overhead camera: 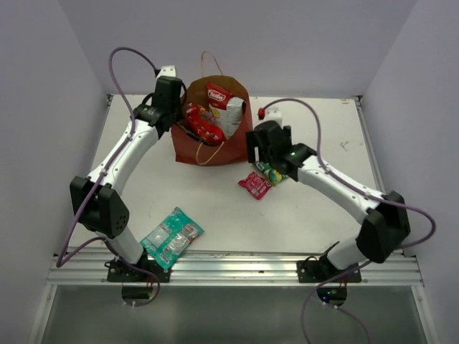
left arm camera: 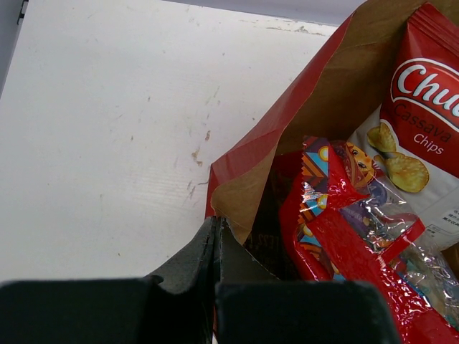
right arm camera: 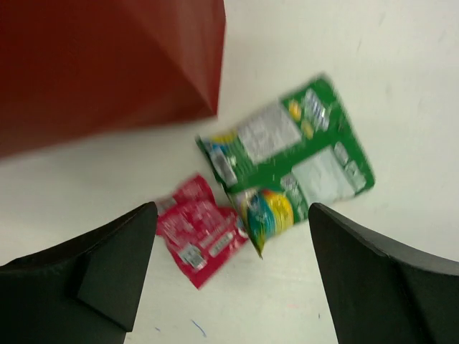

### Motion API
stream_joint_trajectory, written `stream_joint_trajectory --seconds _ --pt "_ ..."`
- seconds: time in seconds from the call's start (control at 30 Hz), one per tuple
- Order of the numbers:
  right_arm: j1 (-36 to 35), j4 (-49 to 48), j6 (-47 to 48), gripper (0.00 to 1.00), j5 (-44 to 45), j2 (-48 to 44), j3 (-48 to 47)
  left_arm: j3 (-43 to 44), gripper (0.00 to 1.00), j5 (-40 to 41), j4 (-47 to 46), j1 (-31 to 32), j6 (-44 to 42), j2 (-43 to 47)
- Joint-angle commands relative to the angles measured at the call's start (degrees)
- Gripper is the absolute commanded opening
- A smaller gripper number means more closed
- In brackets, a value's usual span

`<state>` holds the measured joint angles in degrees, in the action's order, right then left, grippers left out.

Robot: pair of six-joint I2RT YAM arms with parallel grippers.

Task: Place the snacks into the paper bag

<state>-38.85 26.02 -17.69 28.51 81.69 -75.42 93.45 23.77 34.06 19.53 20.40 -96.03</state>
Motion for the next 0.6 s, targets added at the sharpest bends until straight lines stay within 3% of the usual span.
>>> stream_joint_trajectory --seconds 0.0,0.57 --pt "0.18 -2.72 -5.68 0.91 -1.61 3.81 7.12 1.56 0.0 -0.39 -0.75 -0.19 -0.28 -0.48" --pt "6.94 -11.52 -8.32 0.86 -6.28 19.11 13.02 0.86 0.0 0.14 -0.84 -0.19 -1.24 0.67"
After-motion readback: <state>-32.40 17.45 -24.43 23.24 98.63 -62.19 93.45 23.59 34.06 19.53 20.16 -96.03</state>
